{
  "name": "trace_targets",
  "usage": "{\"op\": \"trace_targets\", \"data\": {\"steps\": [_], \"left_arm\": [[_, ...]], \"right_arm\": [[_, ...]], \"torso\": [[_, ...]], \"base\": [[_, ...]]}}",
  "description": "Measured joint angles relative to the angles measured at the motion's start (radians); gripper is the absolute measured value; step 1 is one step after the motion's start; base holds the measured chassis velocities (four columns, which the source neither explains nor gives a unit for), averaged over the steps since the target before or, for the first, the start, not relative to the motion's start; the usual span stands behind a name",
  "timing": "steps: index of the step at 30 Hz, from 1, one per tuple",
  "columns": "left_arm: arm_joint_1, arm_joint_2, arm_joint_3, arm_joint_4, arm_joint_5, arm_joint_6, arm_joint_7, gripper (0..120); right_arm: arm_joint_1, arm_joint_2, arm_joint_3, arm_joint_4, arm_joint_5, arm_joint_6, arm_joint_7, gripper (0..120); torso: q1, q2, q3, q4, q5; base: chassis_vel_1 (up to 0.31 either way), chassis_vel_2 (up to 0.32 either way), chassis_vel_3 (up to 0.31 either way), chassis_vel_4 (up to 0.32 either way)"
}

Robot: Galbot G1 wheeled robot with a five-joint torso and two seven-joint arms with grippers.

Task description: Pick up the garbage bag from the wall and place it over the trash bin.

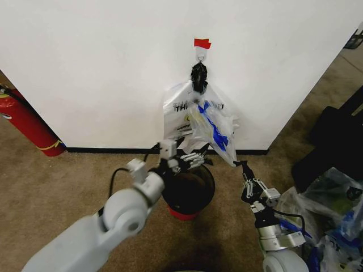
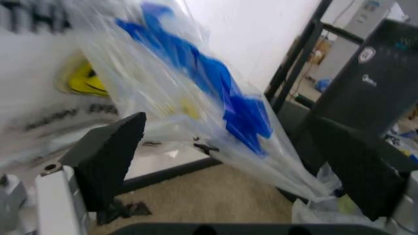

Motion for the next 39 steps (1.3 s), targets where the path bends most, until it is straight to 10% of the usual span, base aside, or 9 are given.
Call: {"op": "trace_targets", "data": {"steps": [18,28,39], "left_arm": [[-0.172,-0.156,0.112,0.203,-0.135,-0.039,0.021,71],[-0.169,-0.133,0.113,0.242,-0.097,-0.051,0.044,33],[-0.168,-0.142,0.118,0.248,-0.098,-0.067,0.043,24]], "right_arm": [[-0.008,-0.017,0.024,-0.007,0.015,0.005,-0.012,0],[0.002,-0.029,0.027,0.0,0.026,0.001,-0.014,0],[0.009,-0.041,0.026,-0.002,0.03,-0.005,-0.013,0]], "torso": [[0.0,0.0,0.0,-0.0001,0.0002],[0.0,0.0,0.0,0.0001,0.0],[0.0,0.0,0.0,0.0,0.0]], "base": [[0.0,0.0,0.0,0.0],[0.0,0.0,0.0,0.0],[0.0,0.0,0.0,0.0]]}}
